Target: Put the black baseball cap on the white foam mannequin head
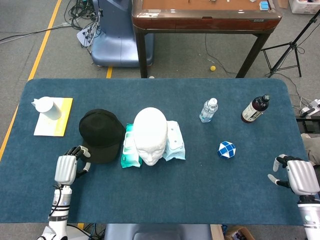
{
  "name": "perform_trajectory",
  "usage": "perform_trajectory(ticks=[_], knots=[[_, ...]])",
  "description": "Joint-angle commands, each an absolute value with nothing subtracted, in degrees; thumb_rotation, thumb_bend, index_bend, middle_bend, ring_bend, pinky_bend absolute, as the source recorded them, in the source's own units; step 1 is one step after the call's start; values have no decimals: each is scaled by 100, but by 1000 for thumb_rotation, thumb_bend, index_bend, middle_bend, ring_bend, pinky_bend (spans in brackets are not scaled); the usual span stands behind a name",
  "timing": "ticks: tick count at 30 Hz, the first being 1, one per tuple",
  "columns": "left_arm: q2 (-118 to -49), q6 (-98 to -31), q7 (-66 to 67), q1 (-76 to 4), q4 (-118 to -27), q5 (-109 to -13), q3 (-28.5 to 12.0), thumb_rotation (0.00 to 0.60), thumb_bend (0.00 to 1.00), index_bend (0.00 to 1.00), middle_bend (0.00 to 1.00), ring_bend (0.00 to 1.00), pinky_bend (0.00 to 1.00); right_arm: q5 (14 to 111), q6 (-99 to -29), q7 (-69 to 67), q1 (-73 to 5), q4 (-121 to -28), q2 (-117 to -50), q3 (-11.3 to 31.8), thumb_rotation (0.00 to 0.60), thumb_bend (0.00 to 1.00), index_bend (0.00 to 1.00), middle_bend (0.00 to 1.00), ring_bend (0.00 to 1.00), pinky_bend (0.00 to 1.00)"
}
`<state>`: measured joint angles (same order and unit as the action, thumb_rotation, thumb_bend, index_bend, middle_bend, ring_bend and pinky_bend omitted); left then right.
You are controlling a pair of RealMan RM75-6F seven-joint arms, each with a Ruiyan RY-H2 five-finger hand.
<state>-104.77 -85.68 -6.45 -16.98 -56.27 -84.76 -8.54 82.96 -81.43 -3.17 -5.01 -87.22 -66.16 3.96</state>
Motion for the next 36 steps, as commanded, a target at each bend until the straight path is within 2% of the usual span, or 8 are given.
perform_trajectory(ticks=[1,13,36], knots=[[-10469,-8575,-653,-1708,-5629,-8477,-859,600,375,598,408,332,428,8300,-8149,-317,-498,-8729,-6608,396,600,120,658,541,530,517],[-10339,-8669,-802,-1751,-5815,-8449,-970,600,375,728,465,353,419,8274,-8099,-311,-528,-8752,-6586,417,600,120,658,542,530,514],[-9509,-9221,-493,-1802,-6953,-8545,-1351,600,390,754,481,361,414,8384,-8190,-197,-579,-8973,-6552,459,600,120,658,542,530,513]])
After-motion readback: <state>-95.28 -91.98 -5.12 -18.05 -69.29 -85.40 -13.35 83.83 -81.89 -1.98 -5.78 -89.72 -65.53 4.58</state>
